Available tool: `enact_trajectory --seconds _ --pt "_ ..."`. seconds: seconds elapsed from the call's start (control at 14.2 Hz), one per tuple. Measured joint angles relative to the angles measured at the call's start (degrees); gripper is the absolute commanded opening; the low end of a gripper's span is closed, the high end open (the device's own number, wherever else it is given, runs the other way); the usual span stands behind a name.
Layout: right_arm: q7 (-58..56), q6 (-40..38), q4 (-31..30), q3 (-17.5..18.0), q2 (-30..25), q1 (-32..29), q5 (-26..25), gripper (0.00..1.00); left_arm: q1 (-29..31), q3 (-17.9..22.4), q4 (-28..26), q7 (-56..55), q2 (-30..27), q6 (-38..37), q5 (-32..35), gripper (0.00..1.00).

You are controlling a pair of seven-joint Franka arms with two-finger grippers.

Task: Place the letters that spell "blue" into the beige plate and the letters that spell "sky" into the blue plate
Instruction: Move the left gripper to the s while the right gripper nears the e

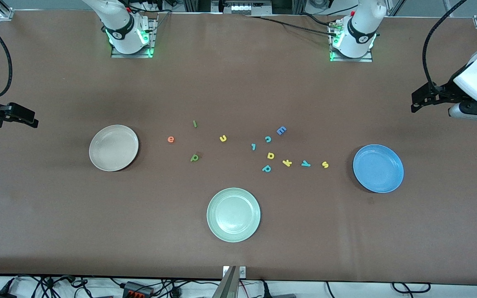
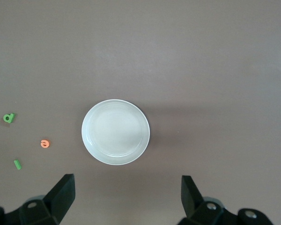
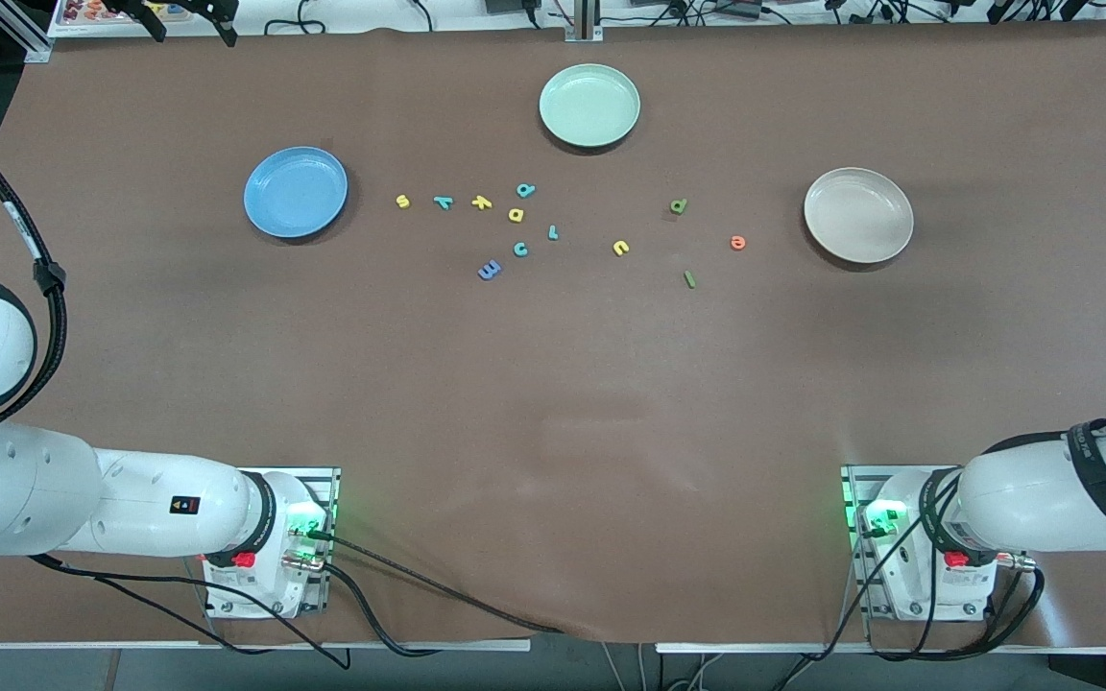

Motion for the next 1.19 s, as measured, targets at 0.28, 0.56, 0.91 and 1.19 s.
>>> enact_trajectory --seconds 0.28,0.56,0.91,1.19 --pt "0.0 -0.3 0.0 0.0 0.0 0.0 0.0 1.0 0.0 0.0 0.0 0.0 0.0 0.0 0.0 1.0" --pt "0.0 -0.3 -0.1 0.0 0.3 0.1 0.0 1.0 -0.2 -0.2 0.0 0.0 0.0 0.0 0.0 1.0" --pt "0.0 -0.3 -0.1 0.1 0.3 0.1 0.0 1.0 -1.0 -0.7 0.0 0.1 1.2 -0.8 0.0 1.0" --pt "0.0 -0.3 -0.1 0.1 0.3 0.1 0.0 1.0 -1.7 -4.0 -0.4 0.0 6.0 -3.3 -0.1 1.0"
